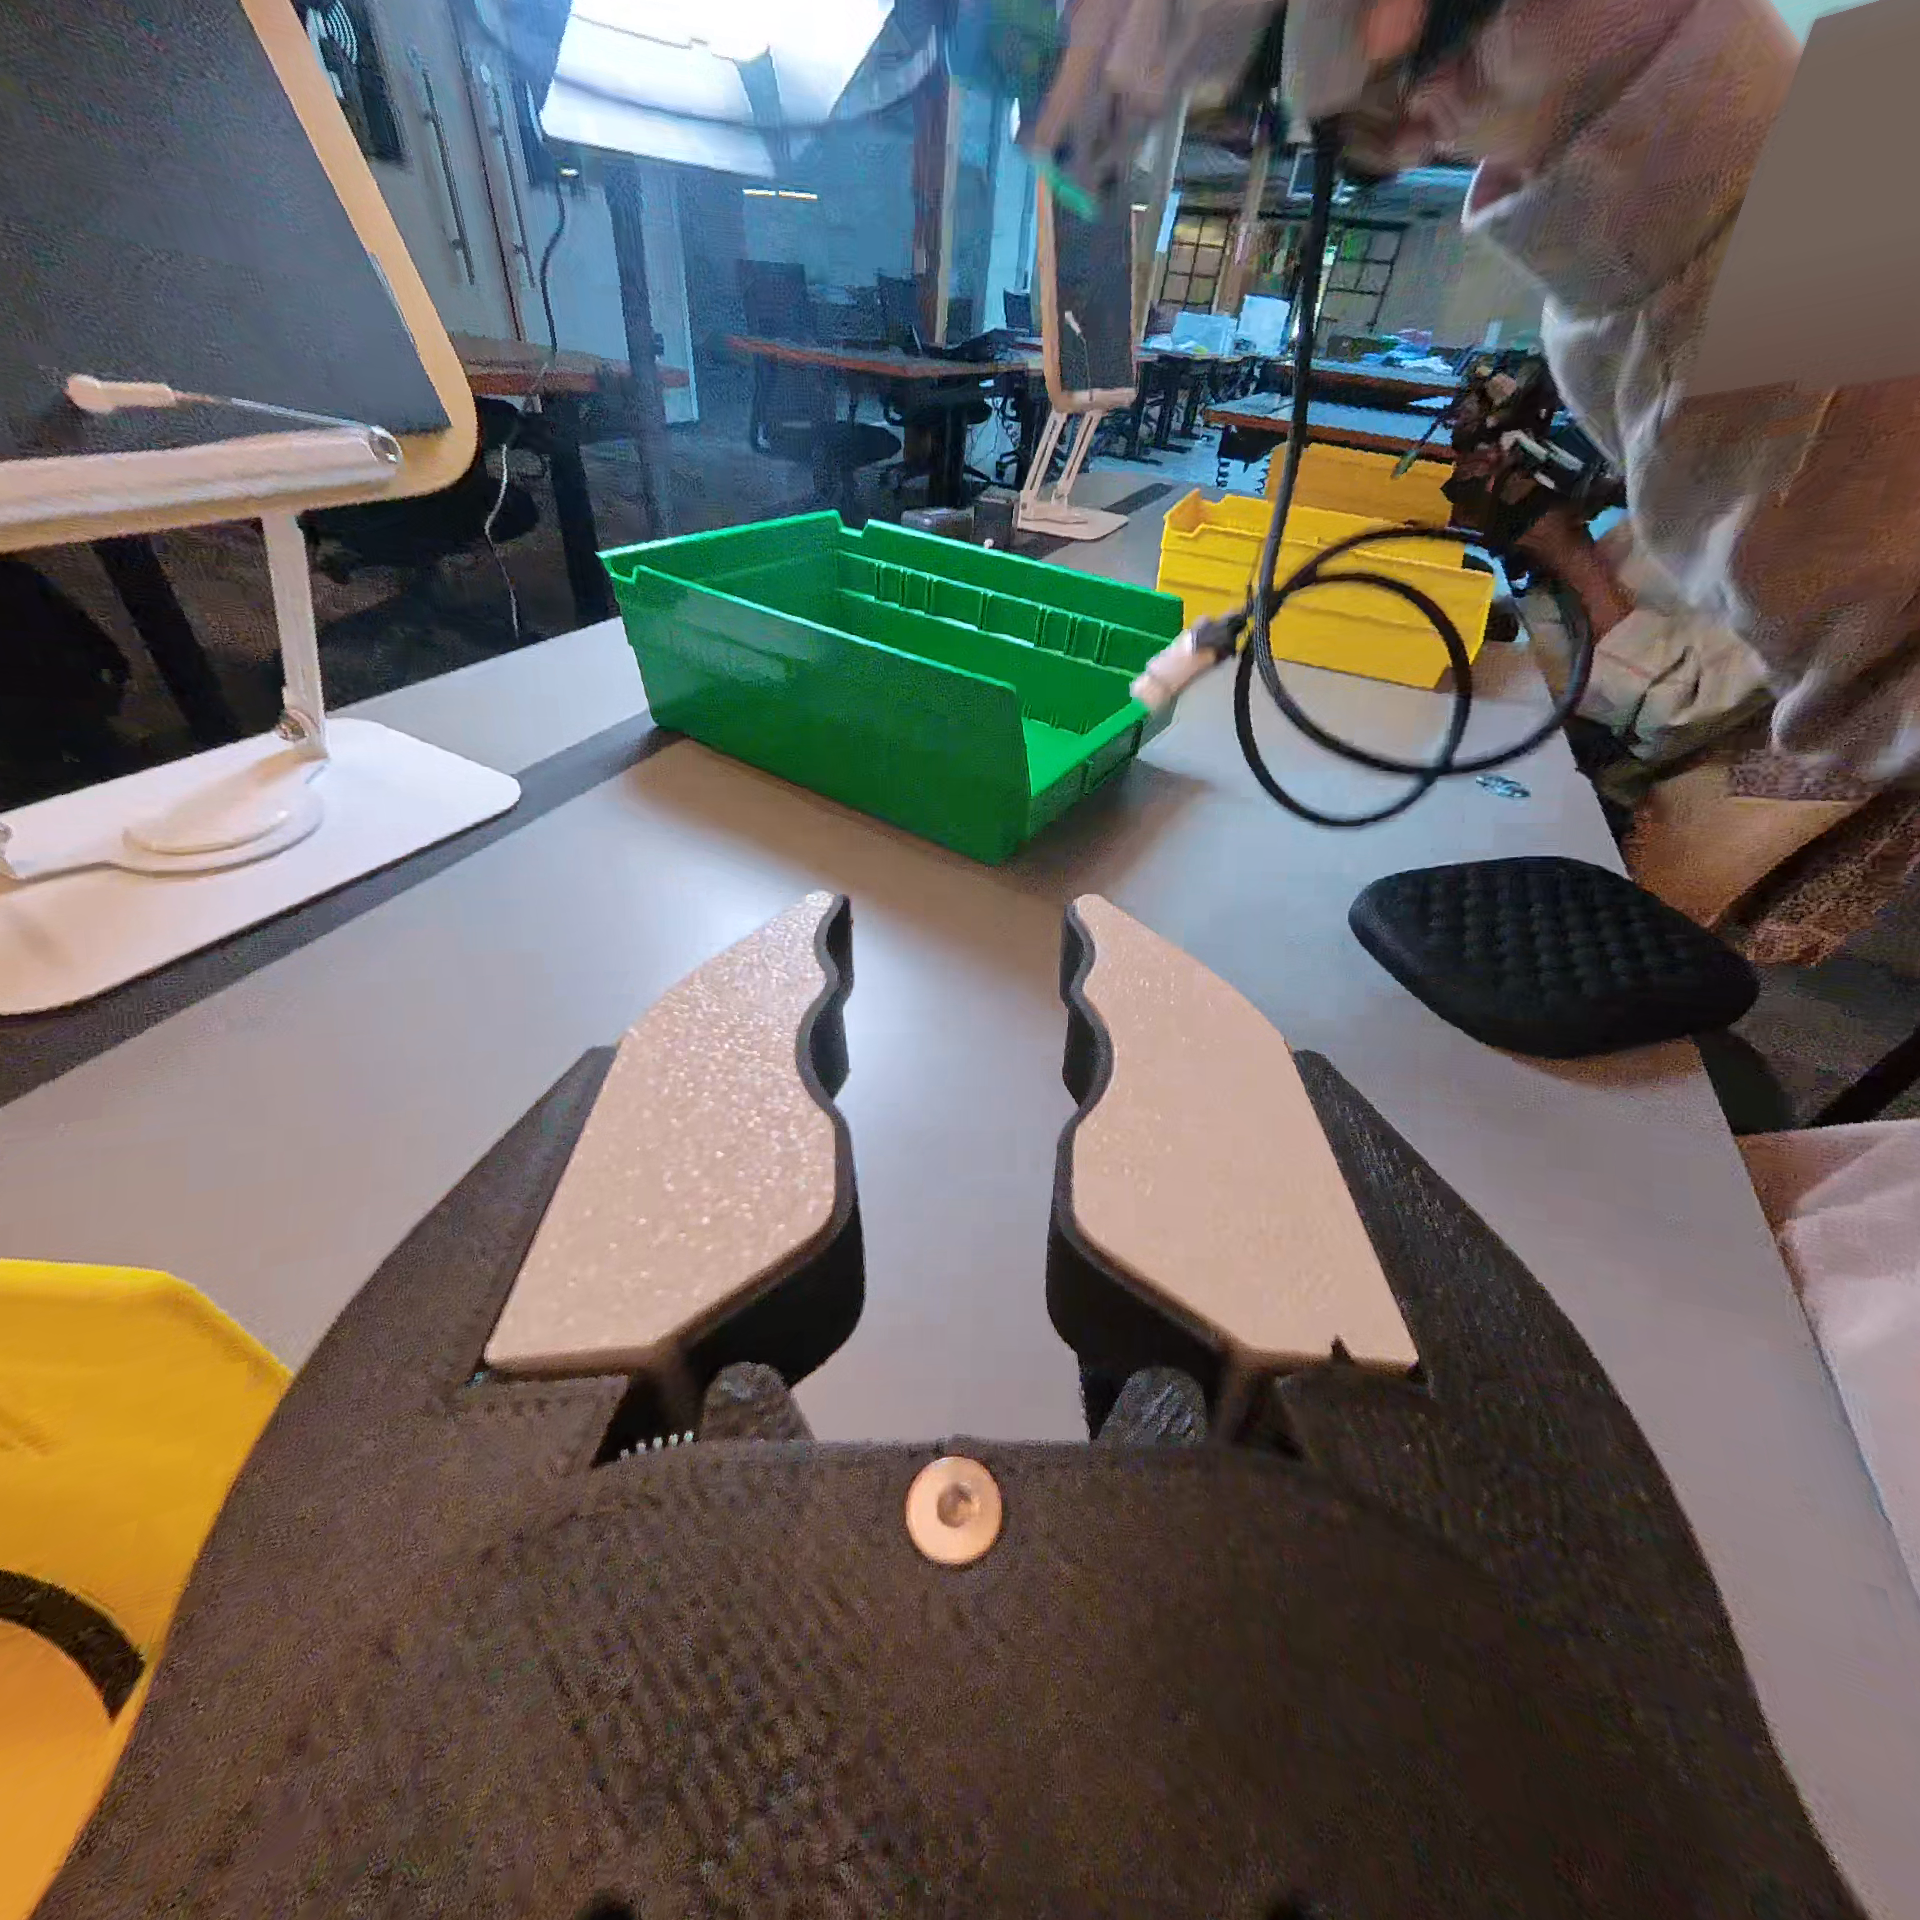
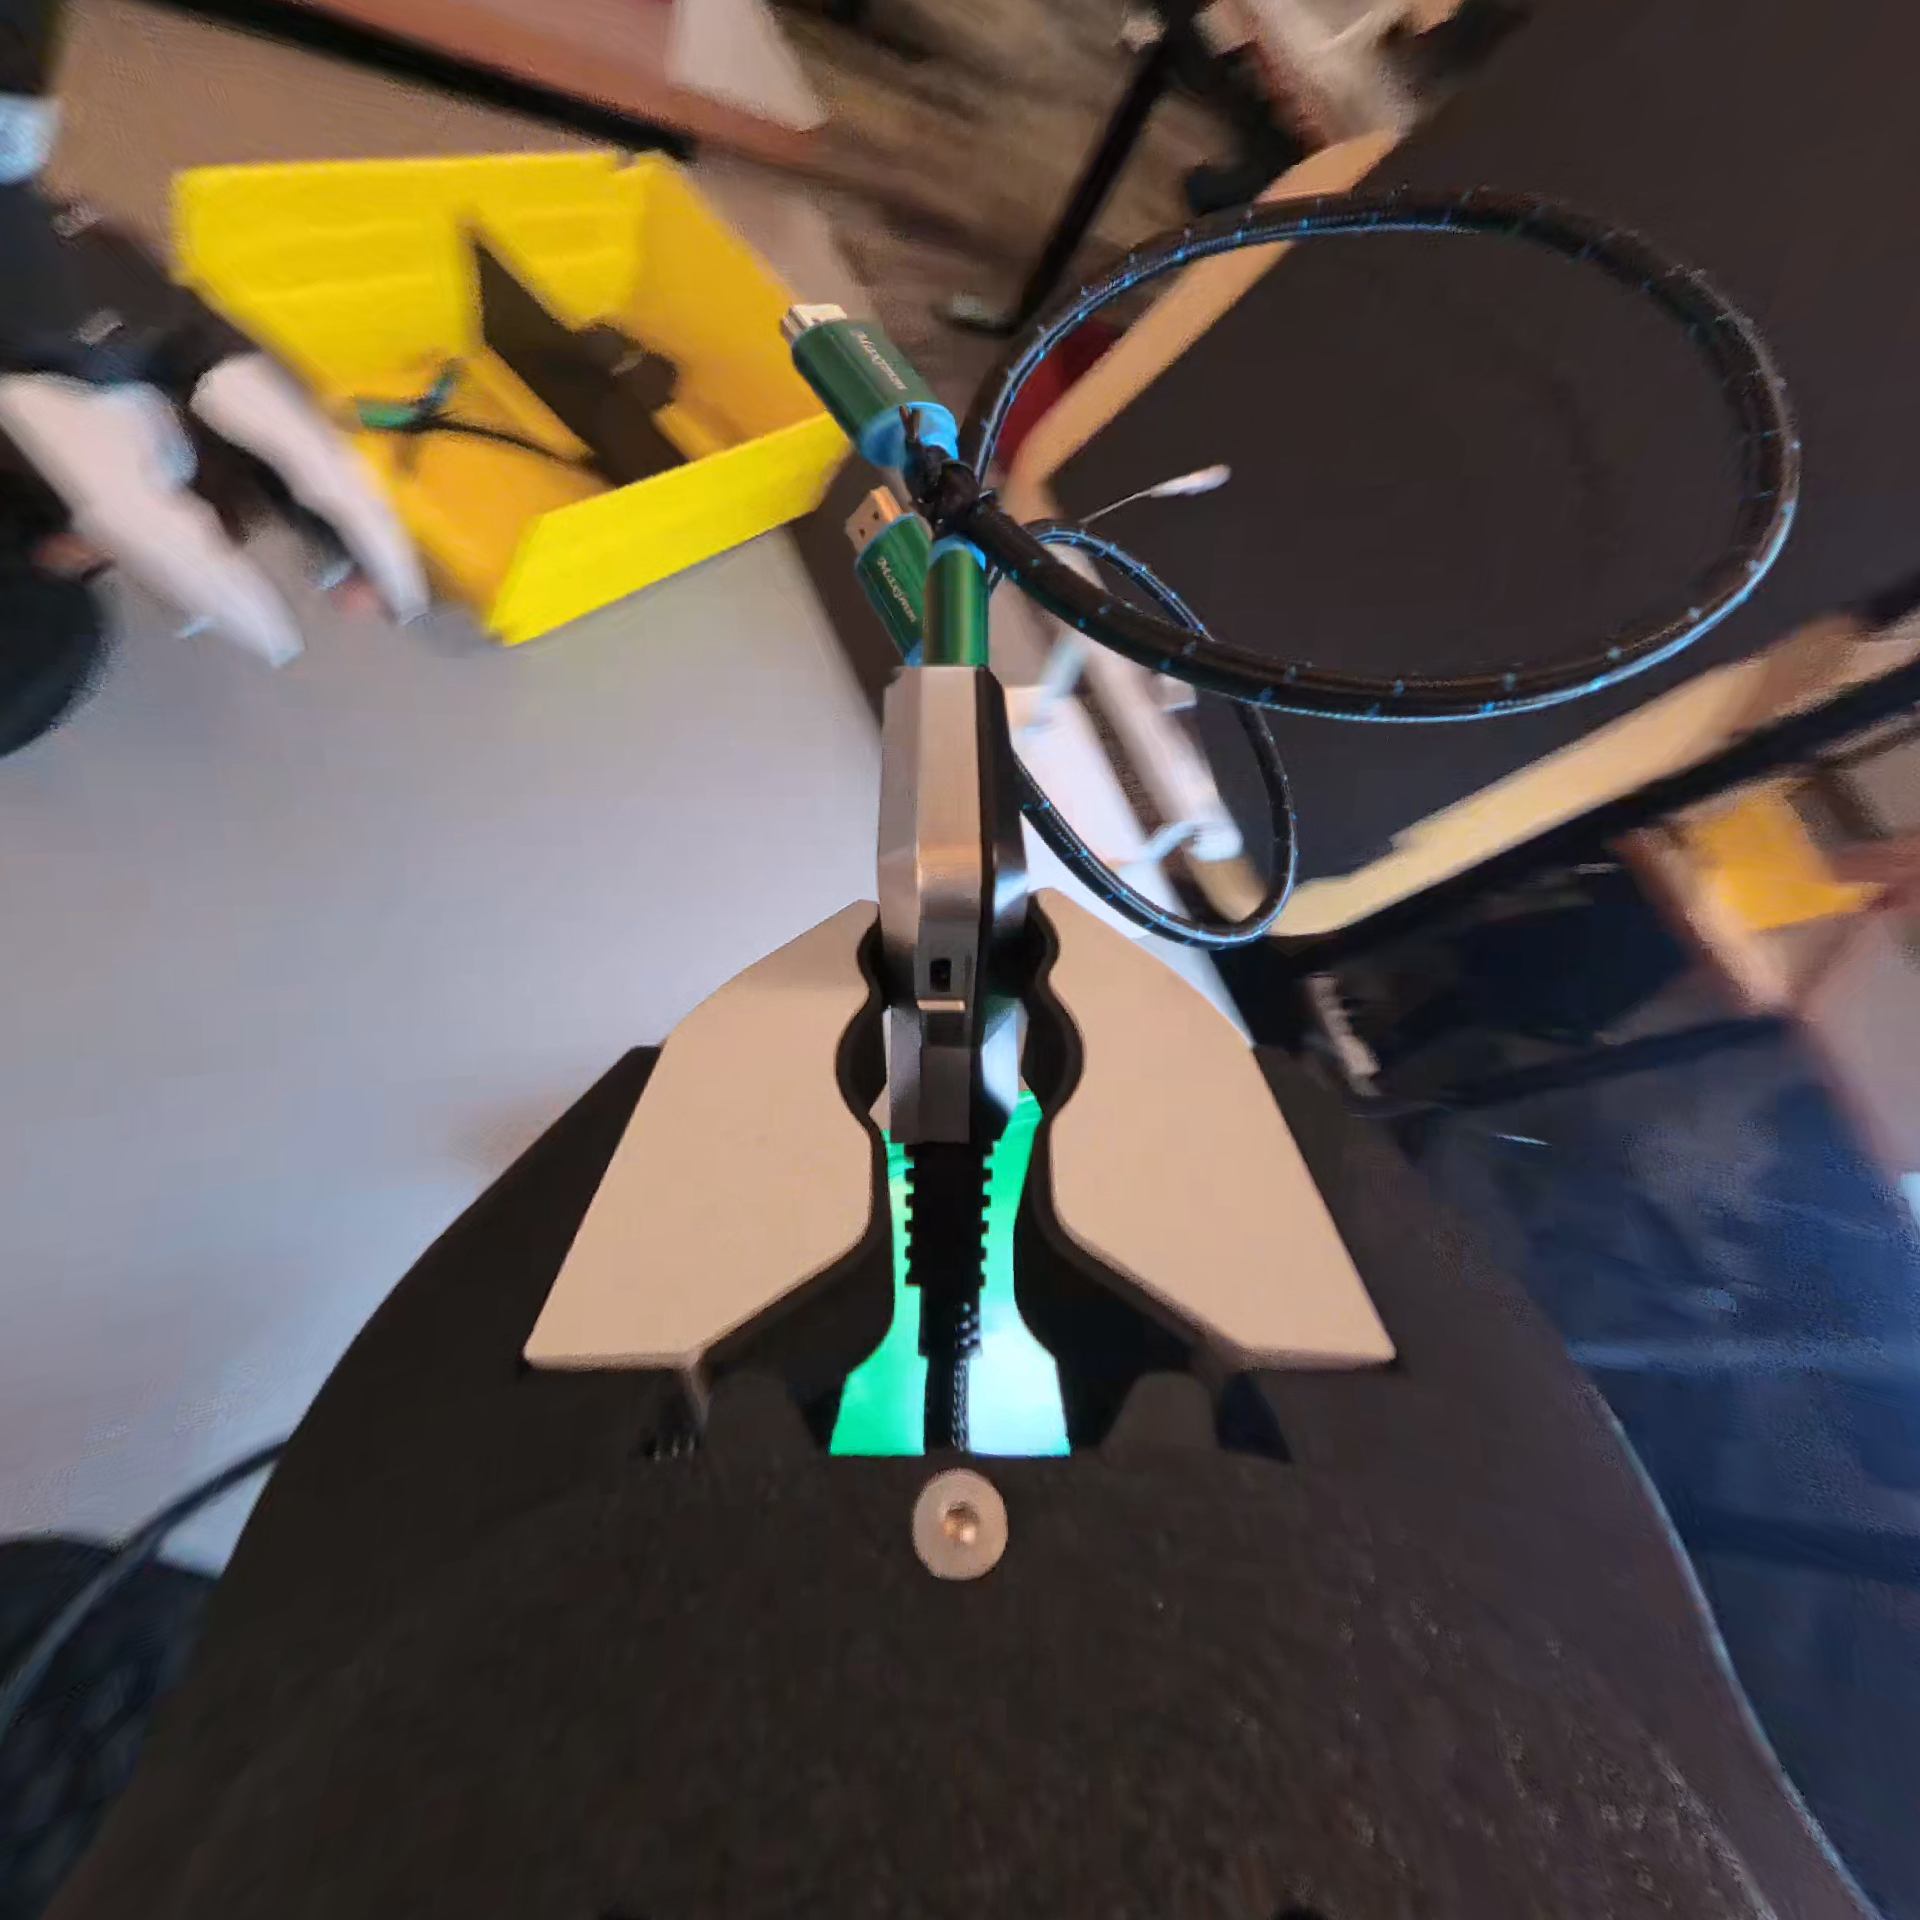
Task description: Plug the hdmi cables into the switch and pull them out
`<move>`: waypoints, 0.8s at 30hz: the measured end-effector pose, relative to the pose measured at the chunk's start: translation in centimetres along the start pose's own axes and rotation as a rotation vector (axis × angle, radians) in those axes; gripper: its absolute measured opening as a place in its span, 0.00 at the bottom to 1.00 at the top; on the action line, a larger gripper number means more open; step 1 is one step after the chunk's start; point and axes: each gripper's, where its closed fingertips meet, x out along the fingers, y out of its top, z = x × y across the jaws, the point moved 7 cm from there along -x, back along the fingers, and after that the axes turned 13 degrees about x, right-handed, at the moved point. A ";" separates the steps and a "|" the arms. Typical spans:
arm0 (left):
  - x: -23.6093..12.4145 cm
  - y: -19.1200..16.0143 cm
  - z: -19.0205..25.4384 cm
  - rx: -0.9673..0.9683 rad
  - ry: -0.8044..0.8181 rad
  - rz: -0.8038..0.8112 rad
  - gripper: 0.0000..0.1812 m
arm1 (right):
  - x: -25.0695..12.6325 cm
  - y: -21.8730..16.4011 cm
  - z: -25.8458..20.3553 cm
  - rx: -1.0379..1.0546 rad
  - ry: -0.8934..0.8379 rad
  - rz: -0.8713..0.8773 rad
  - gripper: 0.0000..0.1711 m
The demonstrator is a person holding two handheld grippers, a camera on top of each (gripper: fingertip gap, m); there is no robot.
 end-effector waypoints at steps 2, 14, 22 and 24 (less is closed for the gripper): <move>0.7 -1.4 0.0 -0.032 -0.017 -0.027 0.22 | -1.1 2.6 3.7 -0.037 -0.135 0.075 0.13; 1.5 -4.5 1.5 0.016 -0.041 -0.140 0.23 | 4.8 -0.9 15.7 -0.077 -0.559 0.377 0.13; 2.0 -5.3 2.0 0.059 -0.075 -0.180 0.23 | 10.8 -15.5 13.4 0.109 -0.533 0.130 0.14; 2.3 -5.6 2.1 0.065 -0.079 -0.200 0.23 | 11.7 -18.4 13.5 0.178 -0.522 -0.035 0.14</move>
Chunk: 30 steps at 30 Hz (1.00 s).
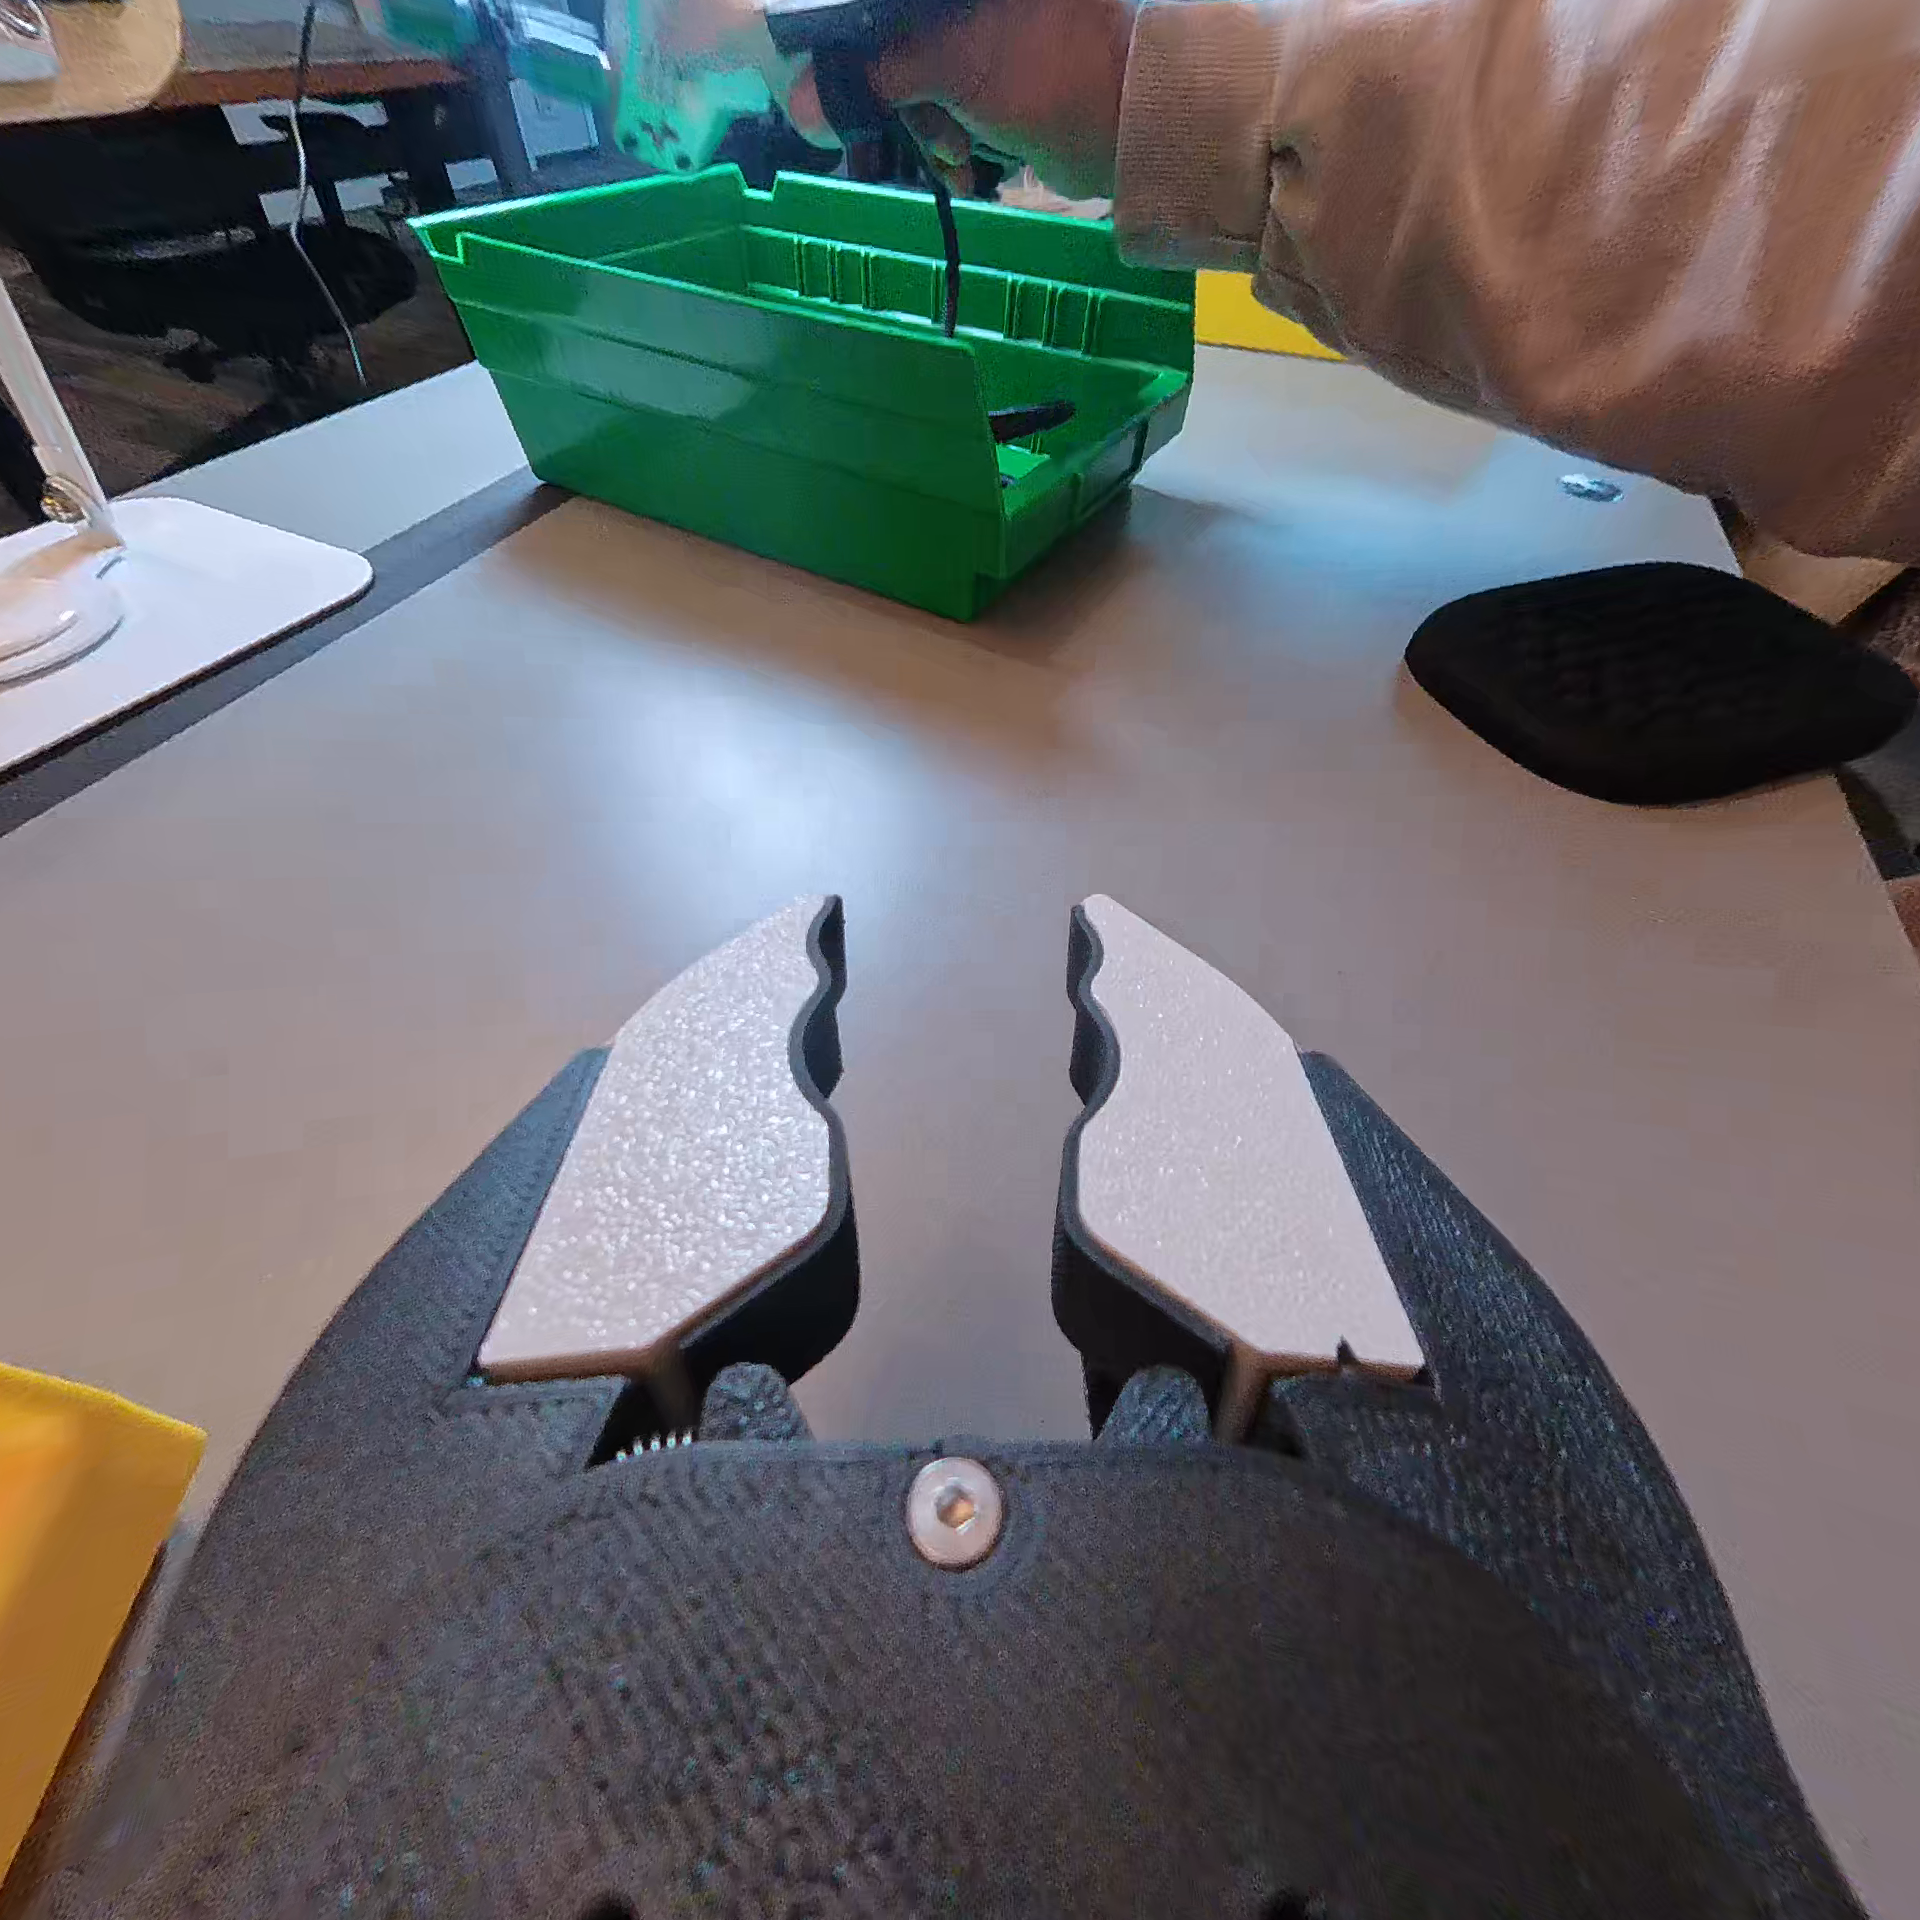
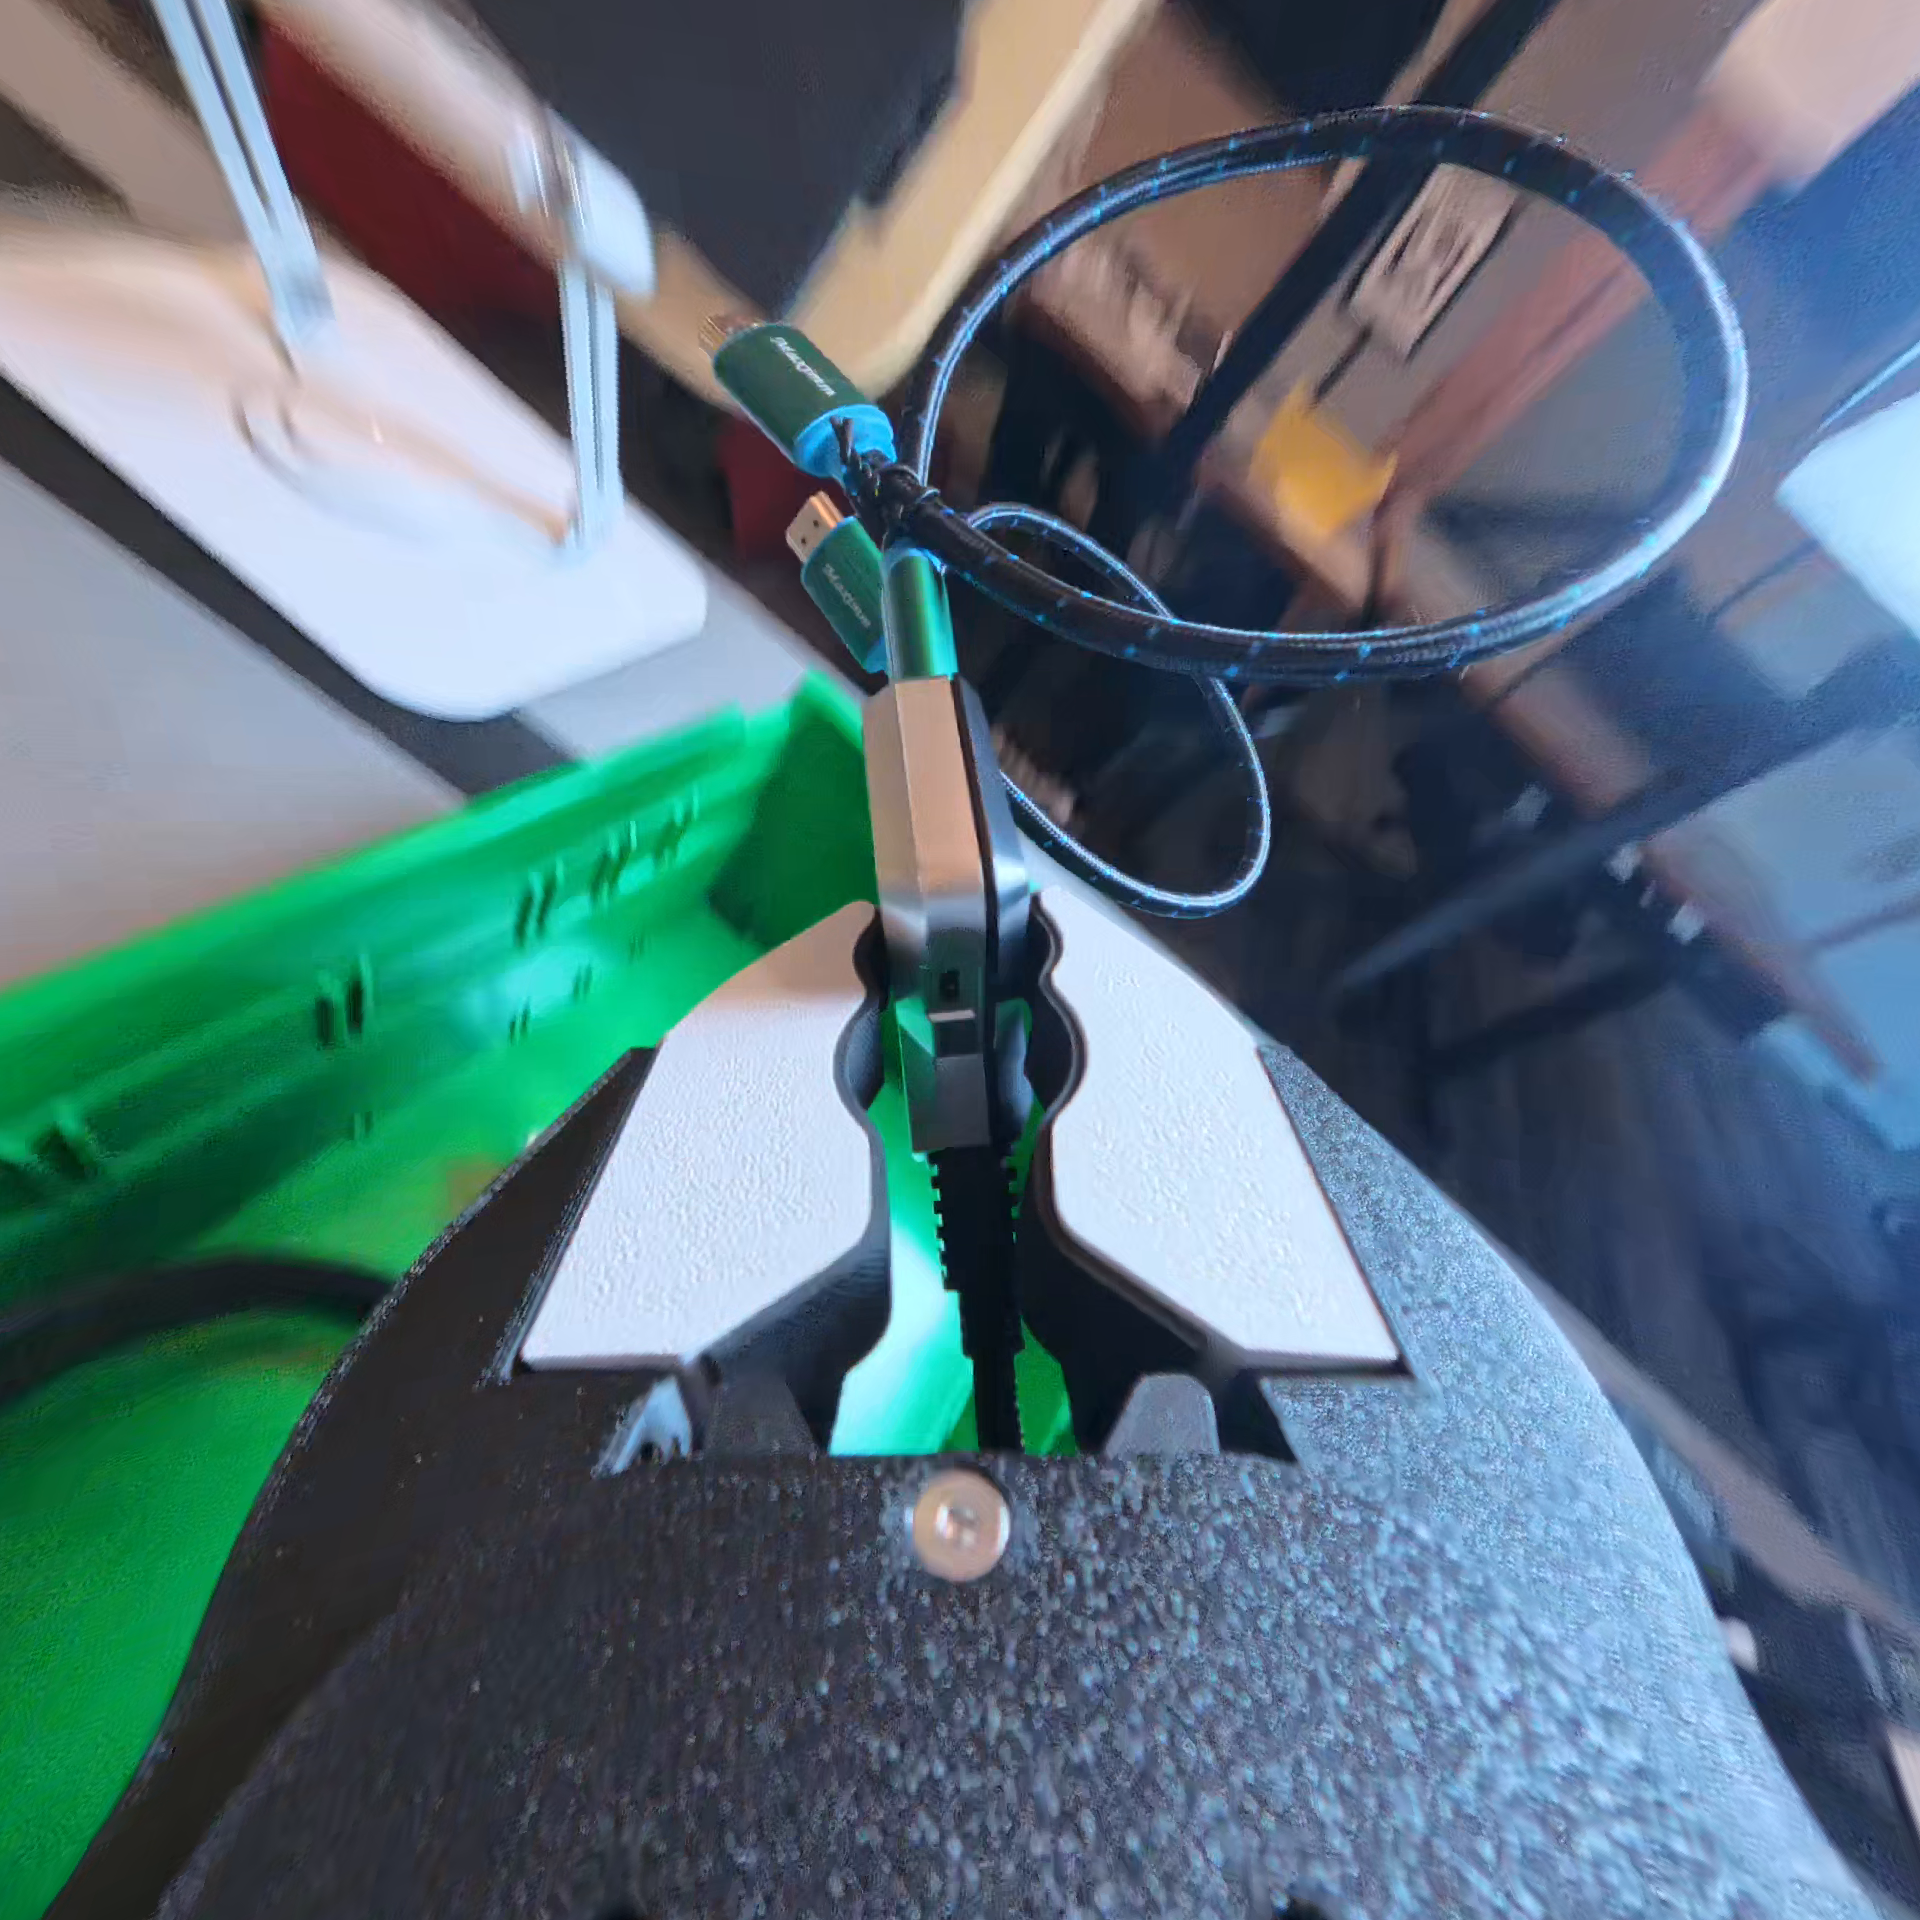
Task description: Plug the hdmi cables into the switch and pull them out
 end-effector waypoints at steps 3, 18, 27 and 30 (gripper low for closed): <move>0.4 -0.4 0.4 0.019 -0.009 -0.032 0.23 | 1.0 -2.9 0.5 0.010 -0.031 -0.221 0.14; 0.9 -1.1 1.7 0.109 -0.014 -0.131 0.22 | -1.8 -1.2 -2.0 -0.079 0.160 -0.557 0.35; 0.4 -1.1 0.9 0.107 0.035 -0.136 0.21 | -13.2 1.0 -7.6 -0.116 0.449 -0.330 0.31; 0.4 -1.1 0.9 0.123 0.055 -0.141 0.21 | -16.2 -2.0 -10.5 -0.171 0.521 -0.373 0.31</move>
